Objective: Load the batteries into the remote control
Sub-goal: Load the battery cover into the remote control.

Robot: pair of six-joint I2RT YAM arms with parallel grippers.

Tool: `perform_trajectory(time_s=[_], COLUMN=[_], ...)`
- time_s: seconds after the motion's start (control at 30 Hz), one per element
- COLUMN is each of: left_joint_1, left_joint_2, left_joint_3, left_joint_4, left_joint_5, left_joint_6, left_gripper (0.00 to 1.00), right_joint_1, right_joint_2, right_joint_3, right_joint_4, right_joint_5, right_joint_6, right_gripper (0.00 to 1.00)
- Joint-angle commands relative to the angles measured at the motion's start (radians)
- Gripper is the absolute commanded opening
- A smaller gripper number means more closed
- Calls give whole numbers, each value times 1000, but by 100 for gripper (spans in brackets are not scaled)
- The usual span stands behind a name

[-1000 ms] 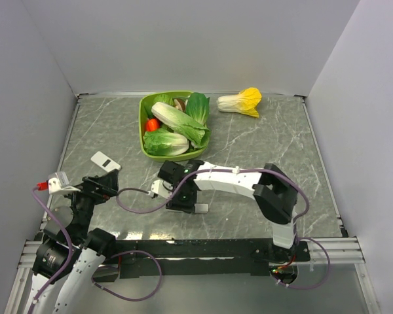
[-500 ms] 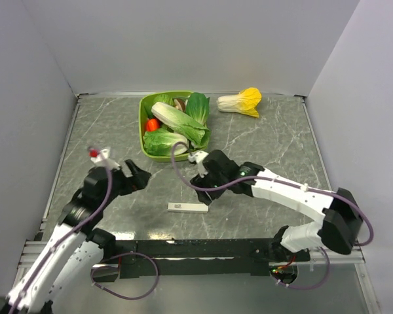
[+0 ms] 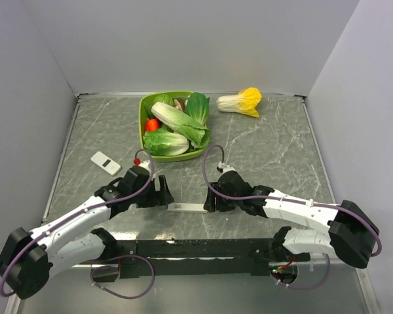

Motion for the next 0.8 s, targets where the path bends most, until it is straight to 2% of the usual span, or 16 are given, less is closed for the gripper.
perform_trajectory(time_s=[0.0, 0.43, 0.63, 0.77], left_joint_1=[-34, -71, -74, -77], left_joint_2=[44, 179, 216, 239], left_joint_3=[-28, -54, -63, -66], left_joint_4=[103, 200, 231, 235], left_joint_5=[8, 19, 26, 28], left_joint_6=[-49, -53, -53, -49], left_gripper=[91, 66, 62, 52], right_joint_1=[-4, -3, -3, -4], right_joint_2=[-22, 43, 63, 69], right_joint_3=[-22, -59, -69, -75], right_joint_4=[139, 206, 222, 220], right_joint_5=[28, 17, 17, 25], right_joint_6=[115, 141, 150, 150], right_gripper=[62, 54, 52, 51])
